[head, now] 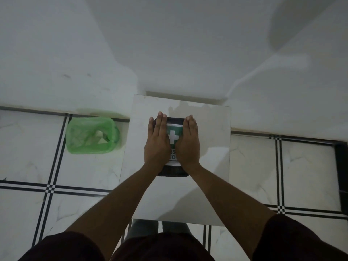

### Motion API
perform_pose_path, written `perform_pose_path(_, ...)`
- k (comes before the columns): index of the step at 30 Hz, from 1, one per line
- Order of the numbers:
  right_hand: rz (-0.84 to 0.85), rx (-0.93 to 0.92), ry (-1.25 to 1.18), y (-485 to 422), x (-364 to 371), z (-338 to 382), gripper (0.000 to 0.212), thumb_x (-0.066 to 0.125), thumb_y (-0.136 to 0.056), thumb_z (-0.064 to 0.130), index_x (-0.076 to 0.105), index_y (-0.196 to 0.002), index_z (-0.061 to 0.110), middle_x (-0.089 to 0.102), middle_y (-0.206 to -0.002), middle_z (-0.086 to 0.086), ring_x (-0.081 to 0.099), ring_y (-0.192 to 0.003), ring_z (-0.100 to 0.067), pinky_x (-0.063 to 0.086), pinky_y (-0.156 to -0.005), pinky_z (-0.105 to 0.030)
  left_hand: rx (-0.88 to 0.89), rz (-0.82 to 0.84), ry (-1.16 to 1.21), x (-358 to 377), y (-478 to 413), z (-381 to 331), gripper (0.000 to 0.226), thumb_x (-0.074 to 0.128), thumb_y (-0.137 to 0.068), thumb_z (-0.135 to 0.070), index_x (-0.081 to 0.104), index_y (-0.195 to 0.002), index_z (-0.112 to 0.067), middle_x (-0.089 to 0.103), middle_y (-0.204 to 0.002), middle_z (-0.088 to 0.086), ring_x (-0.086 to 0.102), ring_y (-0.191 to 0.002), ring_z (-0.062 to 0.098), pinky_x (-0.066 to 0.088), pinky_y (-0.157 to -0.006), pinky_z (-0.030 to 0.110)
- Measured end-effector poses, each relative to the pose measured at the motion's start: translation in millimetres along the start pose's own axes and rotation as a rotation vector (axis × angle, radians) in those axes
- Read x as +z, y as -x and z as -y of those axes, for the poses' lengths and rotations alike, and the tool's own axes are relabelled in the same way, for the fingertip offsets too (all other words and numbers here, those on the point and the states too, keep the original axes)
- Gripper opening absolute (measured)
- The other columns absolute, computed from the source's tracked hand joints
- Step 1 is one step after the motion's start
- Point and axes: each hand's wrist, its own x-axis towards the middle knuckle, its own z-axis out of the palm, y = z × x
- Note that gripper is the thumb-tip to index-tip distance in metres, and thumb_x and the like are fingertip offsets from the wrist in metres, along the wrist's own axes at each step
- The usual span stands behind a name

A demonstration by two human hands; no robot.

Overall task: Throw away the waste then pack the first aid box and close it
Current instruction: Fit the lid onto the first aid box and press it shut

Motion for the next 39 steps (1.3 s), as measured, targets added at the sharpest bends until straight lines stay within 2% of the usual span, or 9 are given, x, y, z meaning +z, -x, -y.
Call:
perform_pose_path(3,-0.007,-0.003,-0.007,0,1,-1,0.063,0.057,-0.092,0.027,0.035,-0.141,-0.005,0.043,-0.145,-0.023,0.037,-0.138,-0.039,0.021,-0.11,-0.036,0.027,-0.027,0.016,2,-1,5,0.062,0.01,-0.094,-0.031,0.022,-0.149,-0.005,0.022,-0.158,0.011,0.014,-0.147,0.025,0.016,-0.121,0.046)
perform_pose_path(7,-0.003,0.0,-0.017,-3,2,-1,0.061,0.059,-0.092,0.026,0.037,-0.14,-0.005,0.046,-0.143,-0.023,0.041,-0.135,-0.039,0.025,-0.109,-0.036,0.03,-0.057,0.061,1,-5,5,0.06,0.013,-0.094,-0.03,0.024,-0.148,-0.007,0.026,-0.156,0.01,0.02,-0.146,0.022,0.015,-0.121,0.039)
perform_pose_path(10,0.024,-0.004,-0.004,-4,-2,0,0.064,0.058,-0.092,0.029,0.035,-0.141,-0.004,0.043,-0.145,-0.023,0.038,-0.137,-0.038,0.022,-0.11,-0.035,0.03,-0.046,0.088,3,-8,10,0.055,0.018,-0.096,-0.024,0.023,-0.149,-0.009,0.024,-0.157,0.008,0.018,-0.147,0.02,0.013,-0.122,0.038)
perform_pose_path(13,0.059,0.003,-0.031,-4,-9,5,0.061,0.04,-0.096,0.03,0.027,-0.145,-0.004,0.032,-0.152,-0.022,0.025,-0.144,-0.035,0.019,-0.116,-0.037,0.074,-0.017,0.096,-1,-8,9,0.054,0.021,-0.096,-0.02,0.023,-0.148,-0.004,0.024,-0.157,0.012,0.016,-0.147,0.022,0.011,-0.121,0.042)
perform_pose_path(15,0.089,-0.007,-0.036,-3,-12,5,0.059,0.029,-0.097,0.028,0.02,-0.147,-0.002,0.023,-0.157,-0.019,0.015,-0.147,-0.032,0.017,-0.12,-0.039,0.09,0.009,0.057,-5,-6,9,0.055,0.019,-0.098,-0.025,0.02,-0.149,-0.004,0.017,-0.159,0.011,0.006,-0.148,0.023,0.009,-0.12,0.047)
perform_pose_path(17,0.107,-0.044,0.01,0,-15,2,0.06,0.026,-0.098,0.03,0.015,-0.148,0.0,0.016,-0.159,-0.018,0.008,-0.148,-0.031,0.011,-0.121,-0.04,0.046,0.028,-0.022,-8,2,13,0.055,0.022,-0.1,-0.031,0.011,-0.151,-0.014,0.005,-0.162,0.003,-0.008,-0.148,0.022,0.019,-0.113,0.052)
perform_pose_path(24,0.125,-0.166,0.142,42,-18,-8,0.06,0.007,-0.1,0.035,0.02,-0.148,0.001,0.02,-0.157,-0.018,0.013,-0.147,-0.032,0.015,-0.12,-0.045,-0.004,0.08,-0.195,-8,46,22,0.057,0.017,-0.102,-0.036,-0.006,-0.151,-0.021,-0.01,-0.161,-0.003,-0.013,-0.147,0.015,0.012,-0.116,0.058)
perform_pose_path(29,0.128,-0.14,0.1,49,-12,-15,0.056,0.02,-0.101,0.03,0.016,-0.149,0.001,0.016,-0.159,-0.017,0.006,-0.148,-0.032,0.013,-0.122,-0.044,-0.024,0.097,-0.192,-5,47,22,0.057,0.015,-0.102,-0.037,-0.011,-0.15,-0.022,-0.013,-0.161,-0.005,-0.013,-0.147,0.016,0.009,-0.115,0.059)
perform_pose_path(39,0.134,-0.13,0.145,56,-17,-14,0.057,0.013,-0.101,0.036,0.019,-0.149,0.006,0.019,-0.159,-0.014,0.008,-0.148,-0.028,0.009,-0.121,-0.043,0.011,0.111,-0.145,-8,64,27,0.054,0.017,-0.102,-0.037,-0.001,-0.152,-0.023,-0.006,-0.161,-0.006,-0.009,-0.148,0.015,0.007,-0.117,0.054)
